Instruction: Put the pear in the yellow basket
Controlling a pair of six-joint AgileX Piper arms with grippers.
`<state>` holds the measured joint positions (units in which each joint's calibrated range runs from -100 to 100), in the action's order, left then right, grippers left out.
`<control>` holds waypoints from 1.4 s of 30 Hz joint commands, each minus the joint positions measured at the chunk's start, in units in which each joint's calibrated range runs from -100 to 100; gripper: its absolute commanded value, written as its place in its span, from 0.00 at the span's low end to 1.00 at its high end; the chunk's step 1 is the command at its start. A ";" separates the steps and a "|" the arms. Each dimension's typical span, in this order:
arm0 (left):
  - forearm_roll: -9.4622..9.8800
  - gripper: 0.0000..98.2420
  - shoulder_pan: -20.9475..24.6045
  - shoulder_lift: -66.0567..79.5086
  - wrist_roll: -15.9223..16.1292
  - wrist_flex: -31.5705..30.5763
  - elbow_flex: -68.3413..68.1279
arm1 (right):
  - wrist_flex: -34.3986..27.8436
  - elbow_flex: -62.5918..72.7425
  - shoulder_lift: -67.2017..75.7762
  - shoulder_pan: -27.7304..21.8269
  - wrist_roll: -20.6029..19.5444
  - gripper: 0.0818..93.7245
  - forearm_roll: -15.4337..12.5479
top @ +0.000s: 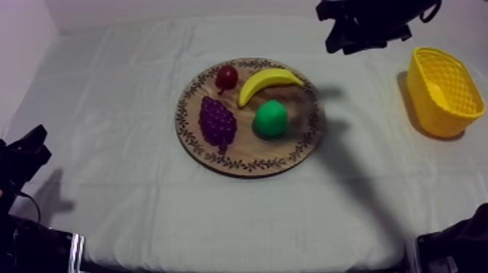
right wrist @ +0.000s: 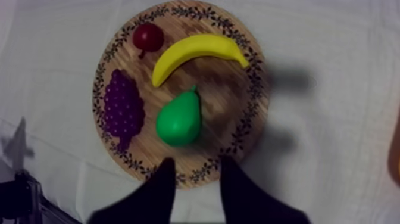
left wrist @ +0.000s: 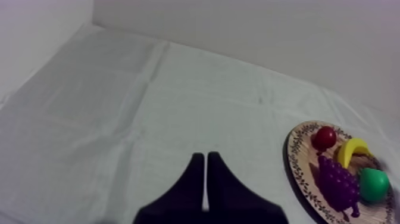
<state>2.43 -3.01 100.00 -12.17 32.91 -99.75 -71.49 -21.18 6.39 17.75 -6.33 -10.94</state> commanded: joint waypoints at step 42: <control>-0.01 0.00 0.01 0.00 -0.02 -0.01 -0.03 | -1.55 14.64 -38.57 3.19 -2.88 0.98 -5.91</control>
<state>2.43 -3.01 100.00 -12.17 32.91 -99.75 -73.04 -6.76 -31.47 20.99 -9.19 -16.74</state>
